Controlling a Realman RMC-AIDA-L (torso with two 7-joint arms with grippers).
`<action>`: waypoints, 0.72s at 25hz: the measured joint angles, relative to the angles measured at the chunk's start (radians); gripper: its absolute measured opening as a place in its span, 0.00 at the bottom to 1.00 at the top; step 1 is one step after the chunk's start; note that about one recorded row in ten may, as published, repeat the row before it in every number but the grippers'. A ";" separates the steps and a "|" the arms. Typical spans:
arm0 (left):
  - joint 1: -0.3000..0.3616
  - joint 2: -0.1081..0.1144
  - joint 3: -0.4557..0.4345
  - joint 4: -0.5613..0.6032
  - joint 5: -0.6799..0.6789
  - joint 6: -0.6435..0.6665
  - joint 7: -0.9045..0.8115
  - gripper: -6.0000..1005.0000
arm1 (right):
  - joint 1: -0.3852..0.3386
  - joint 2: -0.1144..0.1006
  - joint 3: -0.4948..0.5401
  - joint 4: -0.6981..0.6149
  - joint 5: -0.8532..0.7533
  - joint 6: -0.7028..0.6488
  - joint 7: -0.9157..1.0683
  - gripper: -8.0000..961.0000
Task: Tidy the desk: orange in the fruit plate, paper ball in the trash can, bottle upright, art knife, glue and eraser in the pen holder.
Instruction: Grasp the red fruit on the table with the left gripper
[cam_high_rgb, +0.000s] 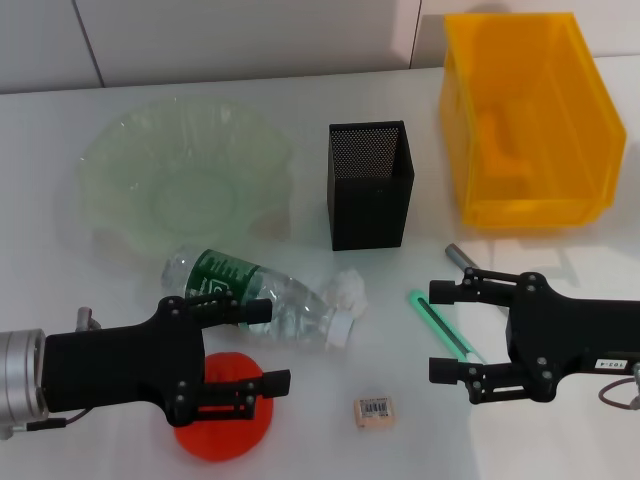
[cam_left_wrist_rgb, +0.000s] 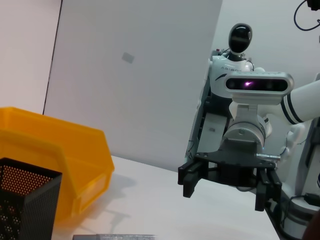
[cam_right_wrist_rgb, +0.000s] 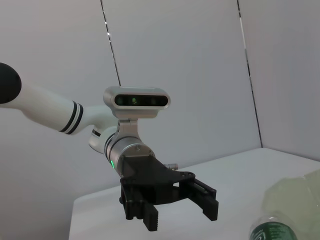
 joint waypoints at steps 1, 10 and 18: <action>0.000 0.000 0.000 0.000 0.000 0.002 -0.001 0.80 | 0.000 0.000 0.000 0.000 0.000 0.000 0.000 0.86; 0.000 -0.001 0.023 0.000 0.005 0.003 0.001 0.79 | -0.002 0.000 0.005 0.005 0.010 0.009 0.000 0.86; 0.033 0.004 0.067 0.003 0.002 -0.063 0.008 0.79 | -0.053 -0.005 0.014 -0.010 0.077 0.001 -0.007 0.86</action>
